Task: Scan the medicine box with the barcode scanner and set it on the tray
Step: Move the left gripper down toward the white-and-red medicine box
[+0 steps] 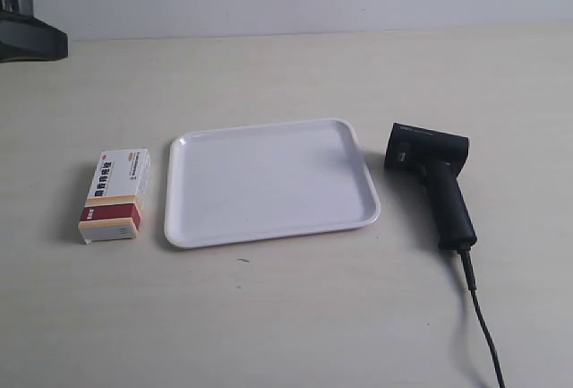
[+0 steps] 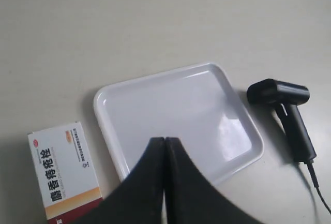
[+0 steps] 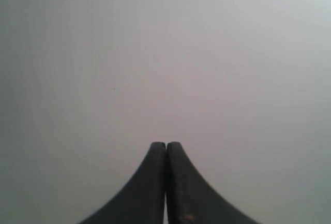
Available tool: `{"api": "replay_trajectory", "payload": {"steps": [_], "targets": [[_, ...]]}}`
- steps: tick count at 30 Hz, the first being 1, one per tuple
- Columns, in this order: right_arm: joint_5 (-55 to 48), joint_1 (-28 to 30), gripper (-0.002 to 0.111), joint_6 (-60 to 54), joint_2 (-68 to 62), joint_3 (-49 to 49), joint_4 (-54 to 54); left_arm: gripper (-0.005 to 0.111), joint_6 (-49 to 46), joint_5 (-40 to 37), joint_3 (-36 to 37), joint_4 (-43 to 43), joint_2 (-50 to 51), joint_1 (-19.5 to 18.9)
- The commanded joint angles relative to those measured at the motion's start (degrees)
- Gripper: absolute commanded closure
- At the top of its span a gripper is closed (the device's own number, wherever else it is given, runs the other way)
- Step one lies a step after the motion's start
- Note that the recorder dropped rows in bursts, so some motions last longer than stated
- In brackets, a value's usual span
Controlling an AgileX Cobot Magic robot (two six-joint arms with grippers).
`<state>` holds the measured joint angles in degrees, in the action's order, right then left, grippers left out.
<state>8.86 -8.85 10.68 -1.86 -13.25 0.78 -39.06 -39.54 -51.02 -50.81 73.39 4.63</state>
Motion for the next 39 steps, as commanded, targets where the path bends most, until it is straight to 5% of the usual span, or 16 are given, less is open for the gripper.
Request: {"api": "replay_trajectory", "payload": {"steps": [1,15,22,34,39], "targets": [[-0.43,-0.20,0.108,1.77,-0.19,-0.37,-0.40,0.107,-1.03,-0.25,-0.48,-1.24,3.48,0.08],[-19.72,-0.20,0.108,7.50,-0.30,-0.37,-0.78,0.107,-1.15,2.26,-0.48,-2.08,4.51,0.08],[-24.19,-0.20,0.108,6.61,-0.31,-0.37,-10.89,0.107,-1.15,2.39,-0.48,-2.19,4.51,0.08],[-28.67,-0.20,0.108,-24.43,-7.23,-0.37,-39.18,0.106,-0.80,2.45,-0.62,-1.72,11.24,1.95],[-30.22,-0.20,0.108,-29.18,-8.66,-0.37,-45.91,0.089,-0.80,2.45,-0.88,-0.96,16.14,2.75]]}}
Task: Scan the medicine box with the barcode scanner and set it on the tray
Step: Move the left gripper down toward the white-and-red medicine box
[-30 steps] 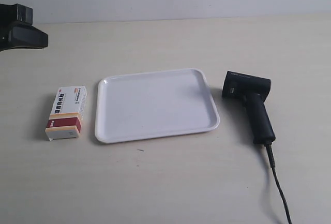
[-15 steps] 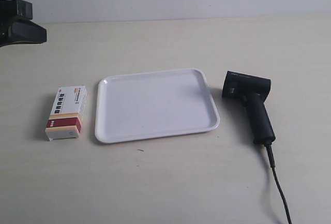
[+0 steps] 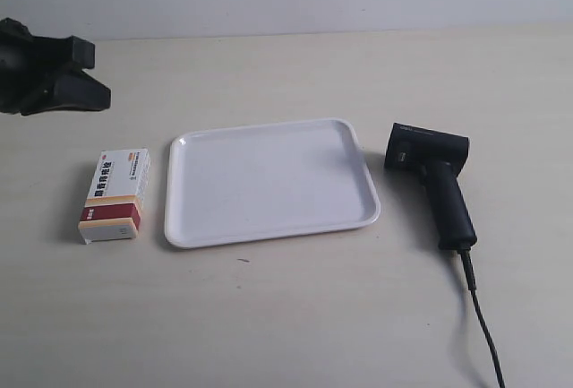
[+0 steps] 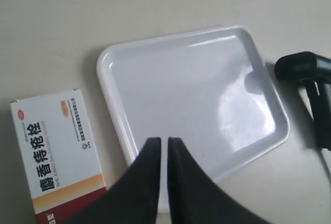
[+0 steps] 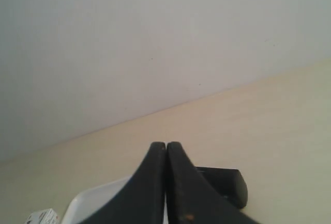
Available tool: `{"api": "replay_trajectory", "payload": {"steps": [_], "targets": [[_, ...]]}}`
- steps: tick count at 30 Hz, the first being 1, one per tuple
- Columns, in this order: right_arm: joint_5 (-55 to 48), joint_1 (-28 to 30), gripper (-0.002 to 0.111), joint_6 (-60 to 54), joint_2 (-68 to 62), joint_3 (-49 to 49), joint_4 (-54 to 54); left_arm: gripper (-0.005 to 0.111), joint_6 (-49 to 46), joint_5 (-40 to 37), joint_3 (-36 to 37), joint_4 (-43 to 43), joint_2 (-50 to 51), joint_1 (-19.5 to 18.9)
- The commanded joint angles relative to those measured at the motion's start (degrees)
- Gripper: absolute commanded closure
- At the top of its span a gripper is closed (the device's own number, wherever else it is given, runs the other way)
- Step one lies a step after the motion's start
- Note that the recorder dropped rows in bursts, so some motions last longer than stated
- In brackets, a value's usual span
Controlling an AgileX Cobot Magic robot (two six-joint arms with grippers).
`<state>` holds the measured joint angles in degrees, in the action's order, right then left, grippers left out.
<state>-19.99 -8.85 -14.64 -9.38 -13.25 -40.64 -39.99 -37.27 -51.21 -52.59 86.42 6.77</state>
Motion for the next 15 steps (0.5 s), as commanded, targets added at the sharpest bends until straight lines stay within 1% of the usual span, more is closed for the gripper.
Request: {"api": "replay_trajectory", "payload": {"steps": [1,4,7,11,15], "targets": [[-2.45,-0.20,0.108,-3.87,-1.51,-0.48,-4.46,0.084,0.13,0.61,-0.92,1.06,4.21,0.60],[-6.13,-0.20,0.108,-3.87,-2.57,-0.48,-4.89,0.070,0.13,2.32,-1.28,2.63,6.67,0.60],[-7.91,-0.20,0.108,-5.55,-3.63,-0.59,-6.78,0.062,0.23,2.82,-2.09,2.63,8.21,0.60],[-8.16,-0.20,0.108,-11.81,-4.56,-3.00,-7.83,0.059,0.40,2.82,-2.91,3.33,8.74,0.60],[-8.16,-0.20,0.108,-13.55,-7.40,-6.91,-7.83,0.059,5.85,3.30,-2.91,7.28,9.23,0.60]]}}
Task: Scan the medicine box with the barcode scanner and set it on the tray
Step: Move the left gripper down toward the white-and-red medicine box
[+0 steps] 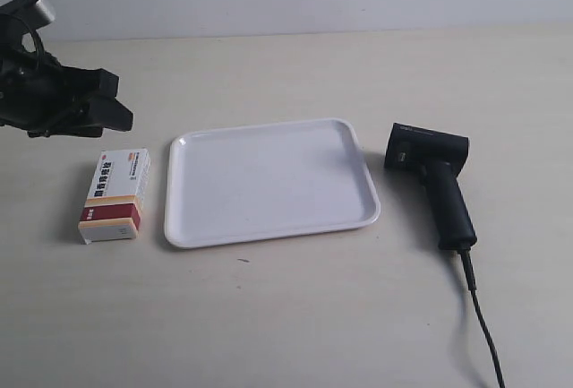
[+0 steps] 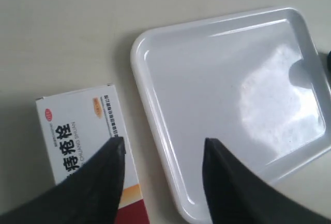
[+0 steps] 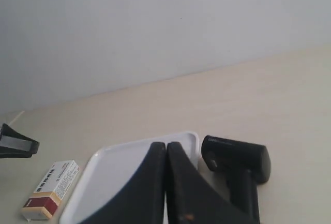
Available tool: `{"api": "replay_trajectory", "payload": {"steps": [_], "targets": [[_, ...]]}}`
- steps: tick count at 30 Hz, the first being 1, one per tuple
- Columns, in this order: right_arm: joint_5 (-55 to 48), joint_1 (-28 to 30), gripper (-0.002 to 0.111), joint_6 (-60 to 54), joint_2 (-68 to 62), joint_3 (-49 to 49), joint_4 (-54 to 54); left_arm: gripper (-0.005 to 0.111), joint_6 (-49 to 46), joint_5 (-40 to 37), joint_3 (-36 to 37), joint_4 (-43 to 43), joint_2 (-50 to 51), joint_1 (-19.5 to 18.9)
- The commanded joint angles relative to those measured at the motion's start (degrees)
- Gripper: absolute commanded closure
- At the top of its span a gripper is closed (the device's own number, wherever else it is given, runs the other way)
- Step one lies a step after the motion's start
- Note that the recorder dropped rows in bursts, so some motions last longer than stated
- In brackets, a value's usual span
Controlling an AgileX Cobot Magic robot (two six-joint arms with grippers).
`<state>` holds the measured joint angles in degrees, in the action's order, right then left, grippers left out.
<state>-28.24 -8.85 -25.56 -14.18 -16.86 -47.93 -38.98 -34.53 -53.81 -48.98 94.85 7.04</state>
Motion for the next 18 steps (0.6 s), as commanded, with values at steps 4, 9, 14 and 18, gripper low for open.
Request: {"api": "replay_trajectory", "payload": {"steps": [4,9,14,18], "targets": [[-0.30,-0.20,0.108,-3.60,-7.49,-7.12,-0.44,0.049,11.10,-0.04,-0.31,9.05,2.16,0.34],[-5.83,-0.20,0.108,-5.11,-15.43,-11.27,0.33,0.042,12.15,0.01,-0.31,9.83,3.53,0.34],[-10.89,-0.20,0.108,-5.11,-22.75,-15.17,-0.11,0.042,13.03,0.01,-0.44,10.72,4.09,0.34],[-9.35,-0.20,0.108,-6.45,-26.73,-17.88,-0.11,0.042,17.58,-5.09,-5.04,17.85,4.19,0.34]]}}
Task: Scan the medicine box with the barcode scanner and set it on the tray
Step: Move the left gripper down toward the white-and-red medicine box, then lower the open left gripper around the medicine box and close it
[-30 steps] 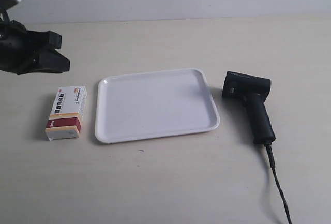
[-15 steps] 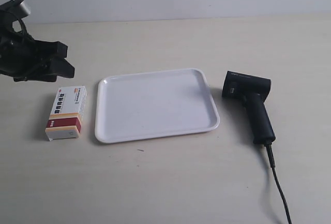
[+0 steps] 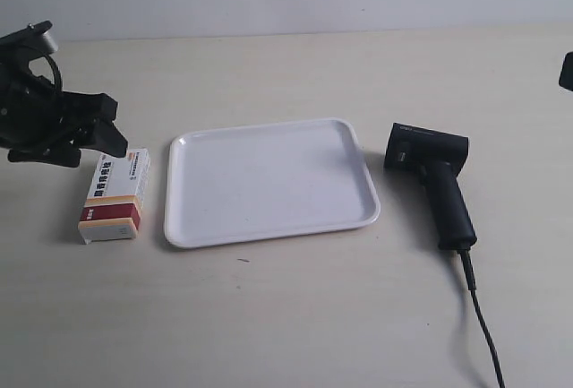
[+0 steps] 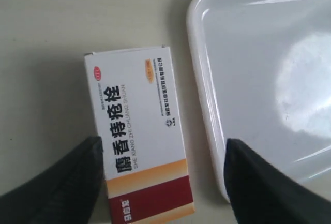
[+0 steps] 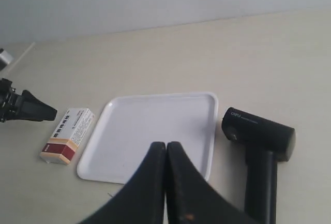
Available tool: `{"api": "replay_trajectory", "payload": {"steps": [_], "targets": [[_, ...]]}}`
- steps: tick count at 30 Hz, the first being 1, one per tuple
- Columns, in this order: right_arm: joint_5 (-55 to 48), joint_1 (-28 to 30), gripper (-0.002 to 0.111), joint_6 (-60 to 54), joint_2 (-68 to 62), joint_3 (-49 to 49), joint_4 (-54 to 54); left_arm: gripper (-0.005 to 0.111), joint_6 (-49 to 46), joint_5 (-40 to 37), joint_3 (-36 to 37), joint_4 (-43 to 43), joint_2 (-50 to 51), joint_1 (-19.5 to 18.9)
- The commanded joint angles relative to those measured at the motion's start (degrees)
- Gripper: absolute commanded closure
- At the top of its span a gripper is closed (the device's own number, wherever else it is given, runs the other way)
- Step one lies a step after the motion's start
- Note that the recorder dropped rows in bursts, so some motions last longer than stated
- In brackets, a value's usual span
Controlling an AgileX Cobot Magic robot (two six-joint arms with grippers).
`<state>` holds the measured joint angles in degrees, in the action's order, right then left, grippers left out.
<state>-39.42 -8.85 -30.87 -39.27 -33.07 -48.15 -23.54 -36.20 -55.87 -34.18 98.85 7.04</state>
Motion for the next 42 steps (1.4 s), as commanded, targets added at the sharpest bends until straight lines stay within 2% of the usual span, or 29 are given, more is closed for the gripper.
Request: {"api": "replay_trajectory", "payload": {"steps": [1,3,9,12,15,23,27,32,36,40,42], "targets": [[4.88,-0.20,0.108,-1.14,-1.69,-2.08,0.10,0.042,2.15,-4.44,-3.81,1.78,0.19,0.34],[7.92,-0.20,0.108,-0.65,-0.83,-2.23,0.10,0.042,2.15,-5.24,-4.40,-0.40,0.19,0.34],[5.74,-0.20,0.108,2.45,0.47,-2.23,-0.30,0.042,3.54,-8.51,-4.96,-0.57,0.19,0.34],[5.67,-0.20,0.108,0.91,0.47,-2.23,-0.30,0.042,13.57,-8.92,-6.42,6.80,0.19,0.34],[5.67,-0.20,0.108,0.40,0.47,-2.23,-0.30,0.042,16.76,-10.35,-7.69,10.32,0.19,0.34],[5.67,-0.20,0.108,0.40,0.47,-2.23,-0.30,0.027,17.79,-11.57,-9.50,9.81,0.48,0.92],[5.67,-0.20,0.108,0.40,0.47,-2.23,-0.30,0.027,18.61,-12.23,-9.50,9.14,0.48,1.02],[5.79,-0.20,0.108,0.41,0.47,-2.23,-0.30,0.027,24.56,-11.43,-9.65,13.29,0.67,1.13],[5.79,-0.20,0.108,0.41,0.47,-2.23,-0.30,0.027,29.95,-11.01,-10.13,19.01,2.12,3.15],[5.69,-0.20,0.108,0.41,0.47,-2.23,-0.30,0.027,33.28,-11.44,-12.90,24.42,4.88,7.94],[5.33,-0.20,0.108,0.41,0.47,-2.23,-0.30,0.027,40.16,-12.34,-14.95,31.18,5.93,9.66]]}}
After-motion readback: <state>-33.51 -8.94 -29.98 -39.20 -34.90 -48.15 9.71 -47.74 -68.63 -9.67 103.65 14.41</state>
